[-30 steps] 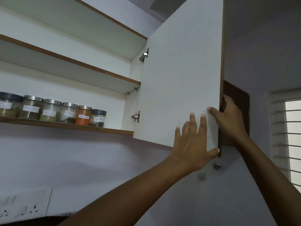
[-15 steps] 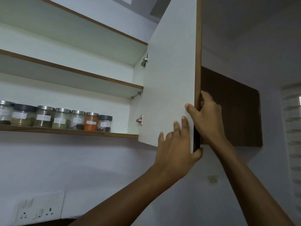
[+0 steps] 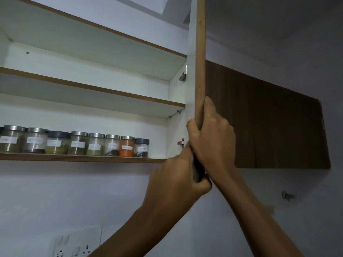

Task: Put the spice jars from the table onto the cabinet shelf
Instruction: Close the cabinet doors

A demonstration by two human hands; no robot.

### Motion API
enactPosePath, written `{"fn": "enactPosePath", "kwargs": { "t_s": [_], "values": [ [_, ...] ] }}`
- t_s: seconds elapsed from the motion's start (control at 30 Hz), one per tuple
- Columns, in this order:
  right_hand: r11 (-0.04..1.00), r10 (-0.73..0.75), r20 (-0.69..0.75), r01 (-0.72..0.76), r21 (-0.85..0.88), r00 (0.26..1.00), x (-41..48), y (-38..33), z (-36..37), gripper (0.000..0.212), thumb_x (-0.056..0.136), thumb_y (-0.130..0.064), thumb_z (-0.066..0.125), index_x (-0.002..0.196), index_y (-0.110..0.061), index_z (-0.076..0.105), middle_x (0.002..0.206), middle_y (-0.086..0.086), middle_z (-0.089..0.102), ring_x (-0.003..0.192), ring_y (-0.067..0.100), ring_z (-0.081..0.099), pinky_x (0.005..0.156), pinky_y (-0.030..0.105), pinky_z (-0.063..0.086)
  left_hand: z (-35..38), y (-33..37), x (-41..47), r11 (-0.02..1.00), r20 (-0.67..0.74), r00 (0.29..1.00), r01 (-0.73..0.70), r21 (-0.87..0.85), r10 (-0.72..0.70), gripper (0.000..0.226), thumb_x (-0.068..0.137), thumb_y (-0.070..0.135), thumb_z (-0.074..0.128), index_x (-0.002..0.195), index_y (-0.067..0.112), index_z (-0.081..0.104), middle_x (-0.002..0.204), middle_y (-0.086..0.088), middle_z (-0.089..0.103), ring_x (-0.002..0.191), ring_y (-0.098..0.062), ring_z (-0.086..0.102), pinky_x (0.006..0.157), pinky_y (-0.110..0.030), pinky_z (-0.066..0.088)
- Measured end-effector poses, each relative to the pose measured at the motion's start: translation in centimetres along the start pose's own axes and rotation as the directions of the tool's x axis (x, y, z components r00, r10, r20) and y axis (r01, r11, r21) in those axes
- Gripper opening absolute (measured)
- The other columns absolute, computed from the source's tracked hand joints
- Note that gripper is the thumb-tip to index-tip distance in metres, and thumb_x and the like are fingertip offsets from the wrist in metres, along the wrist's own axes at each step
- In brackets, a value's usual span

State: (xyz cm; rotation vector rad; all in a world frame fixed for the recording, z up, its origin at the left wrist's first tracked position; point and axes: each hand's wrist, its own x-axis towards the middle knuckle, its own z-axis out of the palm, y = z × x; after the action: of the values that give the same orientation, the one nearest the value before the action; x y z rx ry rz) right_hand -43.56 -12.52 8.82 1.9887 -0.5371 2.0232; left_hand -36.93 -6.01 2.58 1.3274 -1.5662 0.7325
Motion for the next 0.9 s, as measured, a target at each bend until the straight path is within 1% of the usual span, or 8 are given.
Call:
{"fn": "enactPosePath", "kwargs": {
  "t_s": [0.07, 0.17, 0.27, 0.33, 0.53, 0.7, 0.77, 0.9],
  "values": [
    [1.0, -0.015, 0.009, 0.015, -0.018, 1.0, -0.1, -1.7, 1.5, 0.056, 0.094, -0.033, 0.048, 0.142, -0.01, 0.031, 0.098, 0.005, 0.064, 0.066, 0.011, 0.055, 0.059, 0.019, 0.042, -1.5, -1.6, -0.8, 1.0, -0.029, 0.999, 0.023, 0.017, -0.023, 0.048, 0.078, 0.039, 0.067, 0.122, 0.031, 0.05, 0.085, 0.02, 0.061, 0.067, 0.006, 0.054, 0.064, 0.002, 0.04],
    [0.998, -0.034, 0.008, 0.034, -0.055, 0.999, -0.4, -4.2, 3.7, 0.058, 0.093, -0.033, 0.048, 0.143, -0.01, 0.028, 0.095, 0.004, 0.063, 0.061, 0.01, 0.048, 0.052, 0.016, 0.033, -3.6, -4.1, -1.7, 0.994, -0.09, 0.995, 0.047, 0.103, -0.038, 0.045, 0.072, 0.042, 0.068, 0.113, 0.032, 0.055, 0.09, 0.023, 0.056, 0.082, 0.003, 0.052, 0.059, -0.005, 0.039],
    [0.998, -0.034, 0.036, 0.036, -0.049, 0.999, -0.8, -6.6, 6.1, 0.061, 0.093, -0.036, 0.047, 0.144, -0.012, 0.026, 0.098, 0.006, 0.059, 0.063, 0.012, 0.051, 0.055, 0.022, 0.042, -5.6, -6.8, -2.3, 0.976, -0.143, 0.988, 0.082, 0.201, -0.054, 0.044, 0.071, 0.041, 0.07, 0.111, 0.03, 0.057, 0.099, 0.019, 0.056, 0.098, -0.007, 0.05, 0.072, -0.018, 0.043],
    [0.998, -0.023, 0.033, 0.025, -0.054, 0.999, -1.1, -8.1, 7.9, 0.061, 0.092, -0.038, 0.047, 0.144, -0.013, 0.027, 0.1, 0.007, 0.057, 0.064, 0.011, 0.049, 0.054, 0.023, 0.04, -6.7, -8.4, -2.7, 0.968, -0.159, 0.984, 0.119, 0.221, -0.085, 0.04, 0.072, 0.039, 0.071, 0.109, 0.028, 0.059, 0.098, 0.017, 0.057, 0.096, -0.009, 0.052, 0.076, -0.026, 0.047],
    [0.994, 0.014, 0.014, -0.012, -0.113, 1.0, -2.3, -11.8, 13.8, 0.065, 0.088, -0.044, 0.049, 0.144, -0.017, 0.029, 0.109, 0.007, 0.052, 0.076, 0.011, 0.036, 0.053, 0.022, 0.03, -9.0, -13.8, -3.1, 0.958, -0.193, 0.968, 0.198, 0.21, -0.158, 0.04, 0.077, 0.029, 0.074, 0.113, 0.017, 0.062, 0.097, 0.011, 0.059, 0.084, -0.004, 0.05, 0.071, -0.017, 0.037],
    [0.993, 0.024, 0.042, -0.019, -0.113, 0.999, -2.9, -14.1, 18.2, 0.067, 0.087, -0.048, 0.051, 0.143, -0.018, 0.03, 0.113, 0.008, 0.05, 0.087, 0.016, 0.048, 0.055, 0.02, 0.033, -10.4, -18.7, -2.7, 0.956, -0.173, 0.955, 0.265, 0.128, -0.241, 0.034, 0.08, 0.022, 0.073, 0.112, 0.014, 0.063, 0.087, 0.012, 0.061, 0.071, 0.003, 0.053, 0.062, -0.008, 0.037],
    [0.993, 0.02, 0.061, -0.013, -0.121, 0.998, -3.3, -14.6, 20.0, 0.068, 0.088, -0.051, 0.051, 0.144, -0.018, 0.03, 0.116, 0.008, 0.05, 0.09, 0.017, 0.048, 0.056, 0.02, 0.035, -10.6, -20.7, -2.3, 0.951, -0.168, 0.948, 0.289, 0.107, -0.269, 0.032, 0.081, 0.017, 0.072, 0.112, 0.011, 0.064, 0.084, 0.009, 0.063, 0.068, 0.005, 0.052, 0.061, -0.008, 0.039],
    [0.995, 0.008, 0.14, 0.006, -0.098, 0.99, -3.8, -15.5, 23.6, 0.069, 0.09, -0.051, 0.047, 0.145, -0.017, 0.025, 0.124, 0.011, 0.045, 0.098, 0.022, 0.047, 0.063, 0.026, 0.049, -11.0, -24.7, -1.9, 0.94, -0.172, 0.932, 0.334, 0.068, -0.319, 0.032, 0.082, 0.009, 0.069, 0.113, 0.006, 0.063, 0.096, -0.005, 0.071, 0.068, -0.001, 0.054, 0.059, -0.007, 0.039]
  ]
}}
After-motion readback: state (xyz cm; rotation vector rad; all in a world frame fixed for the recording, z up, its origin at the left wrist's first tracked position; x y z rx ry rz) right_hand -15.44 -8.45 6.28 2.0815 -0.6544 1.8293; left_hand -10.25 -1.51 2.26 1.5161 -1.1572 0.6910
